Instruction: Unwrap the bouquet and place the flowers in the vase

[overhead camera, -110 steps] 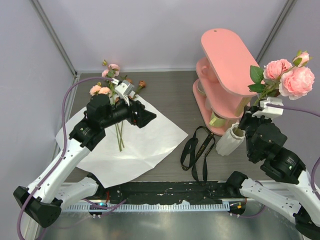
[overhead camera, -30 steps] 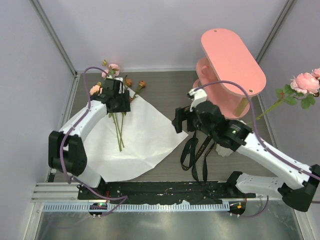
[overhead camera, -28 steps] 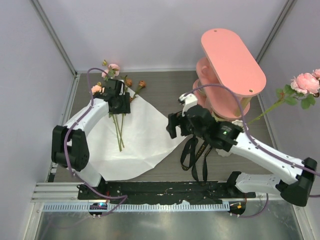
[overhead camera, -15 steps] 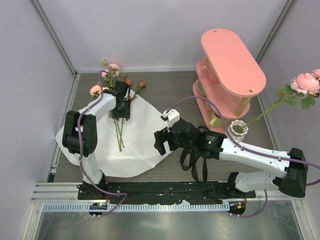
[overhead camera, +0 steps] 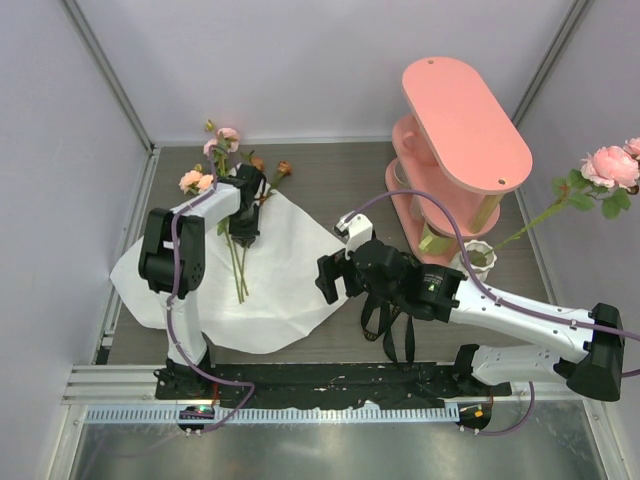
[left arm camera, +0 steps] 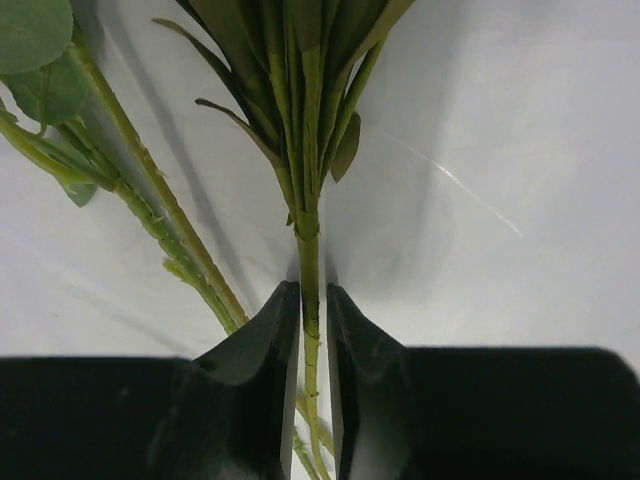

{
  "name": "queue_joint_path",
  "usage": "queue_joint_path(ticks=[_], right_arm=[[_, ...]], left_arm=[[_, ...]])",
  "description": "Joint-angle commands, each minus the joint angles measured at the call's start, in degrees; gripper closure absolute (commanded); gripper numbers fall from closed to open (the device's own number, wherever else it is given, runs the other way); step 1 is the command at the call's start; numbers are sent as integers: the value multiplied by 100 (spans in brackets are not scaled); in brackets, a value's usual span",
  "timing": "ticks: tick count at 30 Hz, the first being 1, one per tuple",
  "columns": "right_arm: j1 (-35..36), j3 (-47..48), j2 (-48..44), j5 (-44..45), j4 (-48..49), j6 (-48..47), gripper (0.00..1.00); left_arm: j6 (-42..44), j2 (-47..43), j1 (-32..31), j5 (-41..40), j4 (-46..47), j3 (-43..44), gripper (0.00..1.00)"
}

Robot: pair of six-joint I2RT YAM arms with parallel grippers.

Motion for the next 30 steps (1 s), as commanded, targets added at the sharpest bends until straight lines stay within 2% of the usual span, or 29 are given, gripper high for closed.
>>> queue_joint_path(ticks=[1, 2, 6, 11, 16, 23, 26, 30], right_arm=[[2, 50, -105, 324, 192, 84, 4], [2, 33, -114, 359, 209, 154, 4], [2, 6, -158, 395, 323, 348, 4], [-7, 15, -175, 587, 306, 559, 4], [-103, 147, -184, 545, 376, 866, 4], [-139, 875, 53, 324, 350, 613, 22], [-148, 1218, 123, 526, 324, 594, 24], [-200, 1491, 141, 878, 385, 647, 24]], left_arm=[[57, -94, -2, -59, -141, 242, 83], [39, -173, -11, -50, -115, 216, 90], [-22, -647, -11, 117, -45, 75, 100], [-49, -1857, -20, 775, 463, -503, 100], [-233, -3028, -55, 2459, 1562, -1242, 100], [-926, -4013, -239, 4262, 3274, -1954, 100], [-981, -4269, -643, 4520, 3559, -2052, 100], [-779, -4454, -1284, 4222, 3410, -2043, 100]])
